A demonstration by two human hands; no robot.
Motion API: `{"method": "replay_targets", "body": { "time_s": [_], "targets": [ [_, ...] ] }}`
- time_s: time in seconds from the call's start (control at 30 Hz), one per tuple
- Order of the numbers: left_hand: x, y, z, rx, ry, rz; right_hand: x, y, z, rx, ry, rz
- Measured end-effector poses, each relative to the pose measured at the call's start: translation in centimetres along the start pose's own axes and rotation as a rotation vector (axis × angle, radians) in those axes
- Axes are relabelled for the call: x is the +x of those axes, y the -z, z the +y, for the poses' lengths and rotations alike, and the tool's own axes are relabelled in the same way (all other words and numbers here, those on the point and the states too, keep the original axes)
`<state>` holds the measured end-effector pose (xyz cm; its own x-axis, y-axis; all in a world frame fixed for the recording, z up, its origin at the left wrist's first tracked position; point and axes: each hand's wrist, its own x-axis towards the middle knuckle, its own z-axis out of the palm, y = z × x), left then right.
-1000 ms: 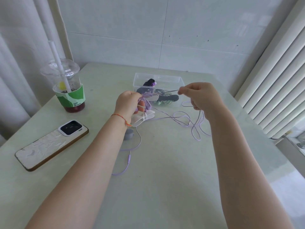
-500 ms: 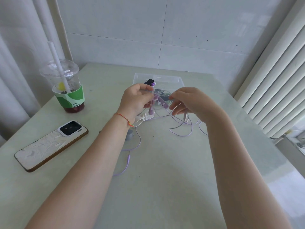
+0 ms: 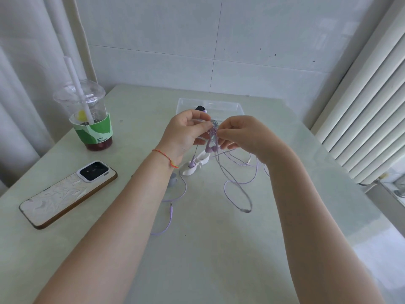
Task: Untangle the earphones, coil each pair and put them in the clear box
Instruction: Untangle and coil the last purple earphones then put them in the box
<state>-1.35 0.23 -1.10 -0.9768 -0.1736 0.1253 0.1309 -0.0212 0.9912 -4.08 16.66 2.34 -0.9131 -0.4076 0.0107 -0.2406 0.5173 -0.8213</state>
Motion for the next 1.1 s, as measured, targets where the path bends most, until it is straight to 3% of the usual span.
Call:
{"method": "replay_targets", "body": {
  "time_s": [0.3, 0.6, 0.77, 1.1],
  "targets": [
    [-0.2, 0.3, 0.3, 0.125, 0.013, -0.109, 0.4, -0.5, 0.1, 0.003, 0.013, 0.065],
    [-0.1, -0.5, 0.3, 0.093, -0.052, 0.1, 0.4, -0.9, 0.1, -0.095, 0.038, 0.152],
    [-0.3, -0.3, 0.4, 0.222, -0.035, -0.026, 0.5, -0.8, 0.0, -0.131, 0.112, 0.273],
    [-0.4, -0.1, 0.5, 0.204, 0.022, 0.007, 0.1, -1.1, -0.2, -0.296, 0.245, 0.222]
  ]
}}
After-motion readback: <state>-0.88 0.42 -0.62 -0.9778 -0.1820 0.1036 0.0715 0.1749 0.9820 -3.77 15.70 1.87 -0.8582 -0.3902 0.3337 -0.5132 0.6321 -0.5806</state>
